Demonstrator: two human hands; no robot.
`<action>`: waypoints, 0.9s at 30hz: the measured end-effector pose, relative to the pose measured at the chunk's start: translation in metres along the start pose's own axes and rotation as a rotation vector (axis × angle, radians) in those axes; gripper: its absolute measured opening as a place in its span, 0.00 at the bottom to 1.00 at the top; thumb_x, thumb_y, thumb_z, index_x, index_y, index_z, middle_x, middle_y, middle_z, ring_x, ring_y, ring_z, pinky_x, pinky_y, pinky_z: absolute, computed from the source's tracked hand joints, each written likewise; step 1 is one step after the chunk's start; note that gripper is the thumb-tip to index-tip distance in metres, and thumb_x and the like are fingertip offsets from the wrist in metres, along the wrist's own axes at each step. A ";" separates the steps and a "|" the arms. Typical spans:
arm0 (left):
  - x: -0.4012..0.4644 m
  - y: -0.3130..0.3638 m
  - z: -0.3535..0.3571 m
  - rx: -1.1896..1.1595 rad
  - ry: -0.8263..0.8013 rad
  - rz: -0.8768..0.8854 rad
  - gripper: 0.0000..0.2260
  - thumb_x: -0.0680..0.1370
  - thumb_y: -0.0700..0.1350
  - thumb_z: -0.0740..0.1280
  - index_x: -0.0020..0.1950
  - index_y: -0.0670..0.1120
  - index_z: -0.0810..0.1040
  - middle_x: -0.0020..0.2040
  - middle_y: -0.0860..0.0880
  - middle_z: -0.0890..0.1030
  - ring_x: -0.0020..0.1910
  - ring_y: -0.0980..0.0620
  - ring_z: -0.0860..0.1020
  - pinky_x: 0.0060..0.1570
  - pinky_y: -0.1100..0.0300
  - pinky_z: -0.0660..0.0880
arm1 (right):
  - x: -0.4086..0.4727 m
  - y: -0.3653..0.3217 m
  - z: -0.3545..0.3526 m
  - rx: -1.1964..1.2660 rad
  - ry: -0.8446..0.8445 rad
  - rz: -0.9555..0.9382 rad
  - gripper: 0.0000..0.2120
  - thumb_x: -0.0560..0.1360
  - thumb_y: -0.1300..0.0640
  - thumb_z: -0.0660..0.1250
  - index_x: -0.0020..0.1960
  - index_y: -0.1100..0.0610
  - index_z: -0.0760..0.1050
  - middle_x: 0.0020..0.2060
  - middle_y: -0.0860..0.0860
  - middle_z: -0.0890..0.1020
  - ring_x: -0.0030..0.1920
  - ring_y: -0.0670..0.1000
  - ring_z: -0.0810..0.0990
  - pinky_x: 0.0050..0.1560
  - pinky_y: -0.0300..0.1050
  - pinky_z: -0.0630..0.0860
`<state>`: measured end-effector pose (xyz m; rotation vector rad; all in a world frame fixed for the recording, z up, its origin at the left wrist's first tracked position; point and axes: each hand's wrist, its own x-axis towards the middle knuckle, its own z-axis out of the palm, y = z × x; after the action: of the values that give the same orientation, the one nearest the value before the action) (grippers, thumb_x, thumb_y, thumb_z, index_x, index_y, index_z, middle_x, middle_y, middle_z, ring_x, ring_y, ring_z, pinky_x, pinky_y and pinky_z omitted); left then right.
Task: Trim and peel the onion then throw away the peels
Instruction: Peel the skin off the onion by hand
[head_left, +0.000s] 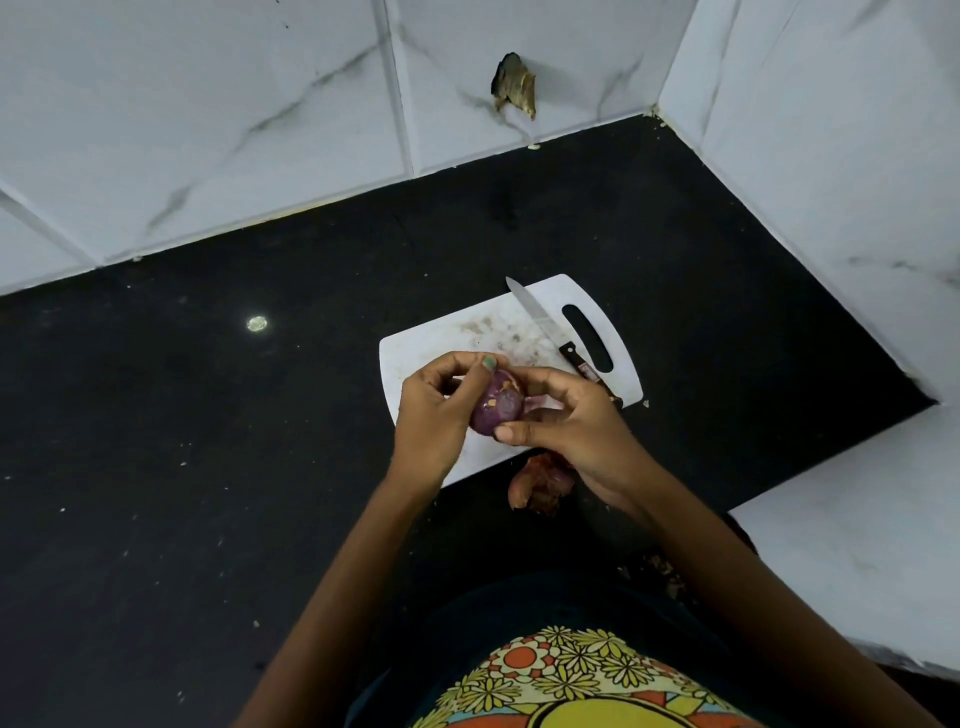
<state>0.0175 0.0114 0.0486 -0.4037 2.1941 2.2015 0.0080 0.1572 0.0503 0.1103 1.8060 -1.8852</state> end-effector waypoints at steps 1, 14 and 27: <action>0.001 0.000 0.004 0.006 0.057 -0.006 0.06 0.78 0.41 0.65 0.46 0.42 0.82 0.43 0.49 0.84 0.41 0.58 0.82 0.40 0.65 0.79 | -0.002 0.000 0.002 -0.025 0.012 -0.004 0.28 0.62 0.67 0.76 0.60 0.55 0.76 0.54 0.58 0.80 0.47 0.53 0.84 0.49 0.70 0.76; -0.009 -0.012 0.022 -0.579 -0.036 -0.260 0.20 0.81 0.57 0.51 0.65 0.48 0.72 0.55 0.47 0.81 0.50 0.47 0.83 0.57 0.49 0.77 | -0.005 -0.006 0.011 -0.099 0.151 -0.098 0.22 0.63 0.61 0.78 0.53 0.61 0.73 0.41 0.55 0.83 0.37 0.51 0.84 0.40 0.50 0.83; -0.005 -0.011 0.010 -0.571 0.026 -0.448 0.26 0.78 0.64 0.53 0.53 0.44 0.79 0.52 0.43 0.82 0.47 0.50 0.79 0.45 0.57 0.75 | -0.003 -0.025 0.004 -0.559 0.062 -0.500 0.09 0.71 0.64 0.71 0.50 0.56 0.82 0.45 0.51 0.81 0.46 0.44 0.79 0.47 0.31 0.75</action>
<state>0.0229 0.0222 0.0383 -0.8325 1.2620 2.4934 0.0015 0.1540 0.0750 -0.5297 2.5018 -1.5943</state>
